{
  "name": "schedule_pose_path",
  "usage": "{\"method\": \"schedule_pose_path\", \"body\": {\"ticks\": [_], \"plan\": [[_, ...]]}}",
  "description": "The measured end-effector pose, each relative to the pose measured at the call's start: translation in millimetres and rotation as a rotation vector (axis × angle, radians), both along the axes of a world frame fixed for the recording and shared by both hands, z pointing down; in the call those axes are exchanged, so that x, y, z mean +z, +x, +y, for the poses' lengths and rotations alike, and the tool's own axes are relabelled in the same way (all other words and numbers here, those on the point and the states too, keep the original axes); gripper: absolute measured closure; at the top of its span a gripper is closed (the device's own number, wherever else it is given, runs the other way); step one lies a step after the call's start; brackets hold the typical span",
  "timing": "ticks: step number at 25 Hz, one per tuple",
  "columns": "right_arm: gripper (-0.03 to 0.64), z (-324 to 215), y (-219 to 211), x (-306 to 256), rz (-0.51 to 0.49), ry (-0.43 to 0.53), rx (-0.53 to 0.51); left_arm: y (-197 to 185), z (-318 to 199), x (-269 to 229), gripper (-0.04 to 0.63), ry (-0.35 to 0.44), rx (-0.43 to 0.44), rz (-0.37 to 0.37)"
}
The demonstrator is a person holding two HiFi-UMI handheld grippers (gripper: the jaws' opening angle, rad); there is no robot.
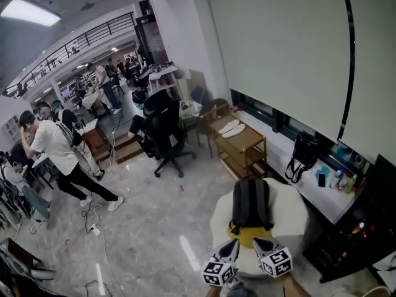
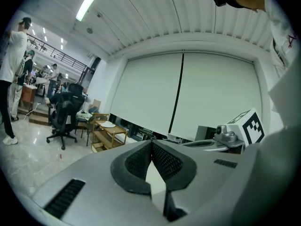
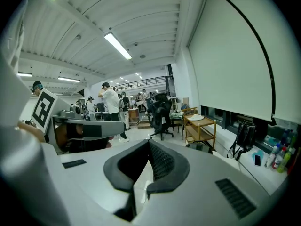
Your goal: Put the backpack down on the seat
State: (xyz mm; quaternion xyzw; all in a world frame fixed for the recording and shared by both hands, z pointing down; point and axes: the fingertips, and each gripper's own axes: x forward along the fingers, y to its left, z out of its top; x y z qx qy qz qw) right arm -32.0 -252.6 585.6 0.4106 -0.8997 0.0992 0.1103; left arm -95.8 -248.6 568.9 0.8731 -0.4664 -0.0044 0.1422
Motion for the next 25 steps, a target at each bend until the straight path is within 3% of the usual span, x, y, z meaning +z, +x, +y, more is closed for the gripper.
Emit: {"method": "schedule_pose_path", "body": {"ticks": [16,25], "plan": [[0.589,147,44,-13,-0.034,0.023,0.012,65,141,-11,0.565,0.014,0.06,-0.01],[0.589,192,52,-17,-0.035,0.012,0.036,79,187,-12,0.565,-0.003,0.104,-0.02]]}}
